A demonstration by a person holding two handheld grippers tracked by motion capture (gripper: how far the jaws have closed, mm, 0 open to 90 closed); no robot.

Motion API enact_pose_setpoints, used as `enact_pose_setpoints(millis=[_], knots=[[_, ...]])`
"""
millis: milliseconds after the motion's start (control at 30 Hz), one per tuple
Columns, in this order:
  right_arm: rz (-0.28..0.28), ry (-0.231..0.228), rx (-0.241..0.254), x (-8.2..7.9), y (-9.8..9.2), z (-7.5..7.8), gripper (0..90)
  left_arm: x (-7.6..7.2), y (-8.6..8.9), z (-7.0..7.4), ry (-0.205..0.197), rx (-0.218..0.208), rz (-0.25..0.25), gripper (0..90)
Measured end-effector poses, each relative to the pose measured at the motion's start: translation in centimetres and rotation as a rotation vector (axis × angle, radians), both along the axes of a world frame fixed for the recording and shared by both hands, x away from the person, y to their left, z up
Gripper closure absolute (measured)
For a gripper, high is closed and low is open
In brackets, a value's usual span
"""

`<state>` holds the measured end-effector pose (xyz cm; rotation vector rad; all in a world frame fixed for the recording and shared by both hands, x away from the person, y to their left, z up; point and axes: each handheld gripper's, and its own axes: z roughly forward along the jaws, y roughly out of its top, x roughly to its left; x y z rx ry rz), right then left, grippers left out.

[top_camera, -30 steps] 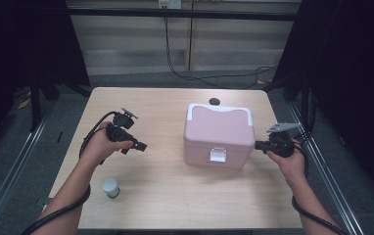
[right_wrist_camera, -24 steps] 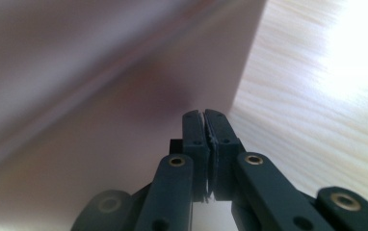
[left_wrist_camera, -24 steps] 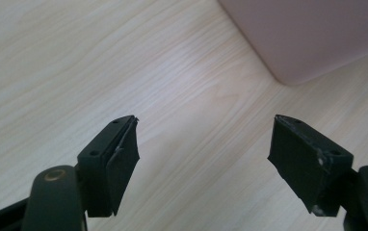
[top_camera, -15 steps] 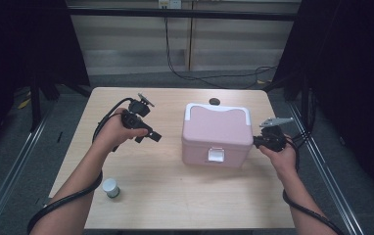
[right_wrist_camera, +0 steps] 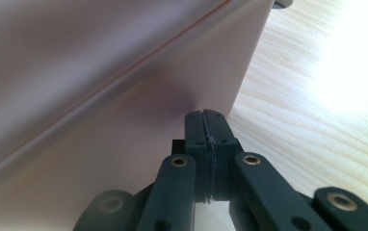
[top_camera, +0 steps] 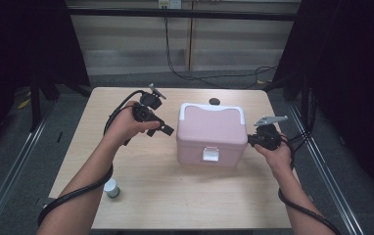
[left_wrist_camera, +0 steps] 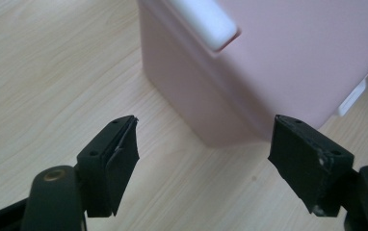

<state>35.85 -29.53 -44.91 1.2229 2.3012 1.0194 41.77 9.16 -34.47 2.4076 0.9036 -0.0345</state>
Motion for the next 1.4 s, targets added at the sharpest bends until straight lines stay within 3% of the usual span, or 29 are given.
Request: enact_pose_setpoints(millis=[333,500,833,1400], knots=[[0.027,-0.006,-0.003,0.3,1.3,0.2,88.2,0.3,-1.3,0.4,0.007,-0.048,0.017,24.4],[0.051,-0.002,-0.010,0.5,2.4,0.3,88.3,0.3,-1.7,0.1,0.019,-0.031,0.020,27.3],[0.093,-0.006,-0.018,0.8,4.1,0.5,89.3,0.2,-0.4,0.0,0.068,-0.028,0.057,29.1],[0.144,0.007,-0.018,0.8,6.1,0.9,89.8,-0.8,1.3,0.2,0.059,-0.006,0.091,29.4]])
